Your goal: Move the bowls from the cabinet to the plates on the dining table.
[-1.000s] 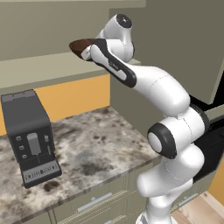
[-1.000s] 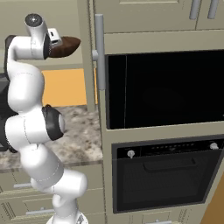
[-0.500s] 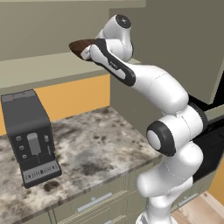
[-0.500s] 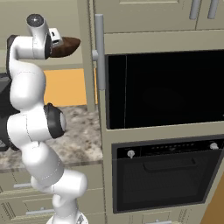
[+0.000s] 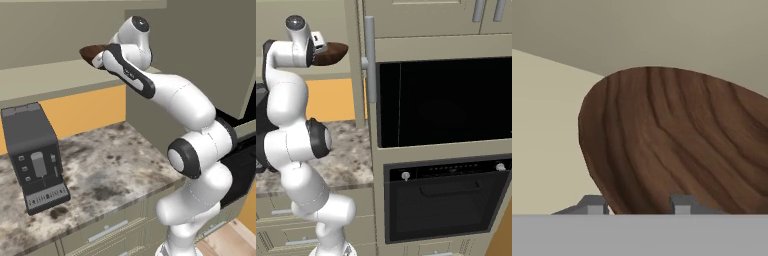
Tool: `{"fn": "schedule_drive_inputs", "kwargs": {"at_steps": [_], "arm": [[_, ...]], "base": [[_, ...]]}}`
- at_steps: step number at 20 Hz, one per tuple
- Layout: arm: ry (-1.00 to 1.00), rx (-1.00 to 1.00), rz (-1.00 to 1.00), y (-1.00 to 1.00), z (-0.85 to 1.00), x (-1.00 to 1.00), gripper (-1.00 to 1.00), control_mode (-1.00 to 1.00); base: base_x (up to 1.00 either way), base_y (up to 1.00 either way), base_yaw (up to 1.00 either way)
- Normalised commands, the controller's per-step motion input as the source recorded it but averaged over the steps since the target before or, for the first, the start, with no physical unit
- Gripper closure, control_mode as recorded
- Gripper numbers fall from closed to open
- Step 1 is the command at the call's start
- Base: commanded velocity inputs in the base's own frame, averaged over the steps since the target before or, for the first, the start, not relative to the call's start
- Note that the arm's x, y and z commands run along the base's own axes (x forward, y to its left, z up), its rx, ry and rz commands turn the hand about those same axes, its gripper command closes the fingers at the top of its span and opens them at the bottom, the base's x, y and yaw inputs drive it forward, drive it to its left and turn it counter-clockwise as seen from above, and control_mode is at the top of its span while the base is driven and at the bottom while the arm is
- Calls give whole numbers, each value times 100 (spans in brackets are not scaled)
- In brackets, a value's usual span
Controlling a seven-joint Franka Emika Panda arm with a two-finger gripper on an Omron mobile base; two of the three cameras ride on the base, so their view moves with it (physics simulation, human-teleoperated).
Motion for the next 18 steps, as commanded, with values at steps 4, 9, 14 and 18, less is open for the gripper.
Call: {"fn": "schedule_drive_inputs", "kwargs": {"at_steps": [4,9,14,18], "arm": [[0,0,0,11,2,-34,100,-100],[0,0,0,9,4,-25,100,-100],[0,0,0,5,1,-11,100,-100],[0,0,0,4,11,-15,100,-100]], "base": [[0,0,0],[0,0,0],[0,0,0],[0,0,0]]}}
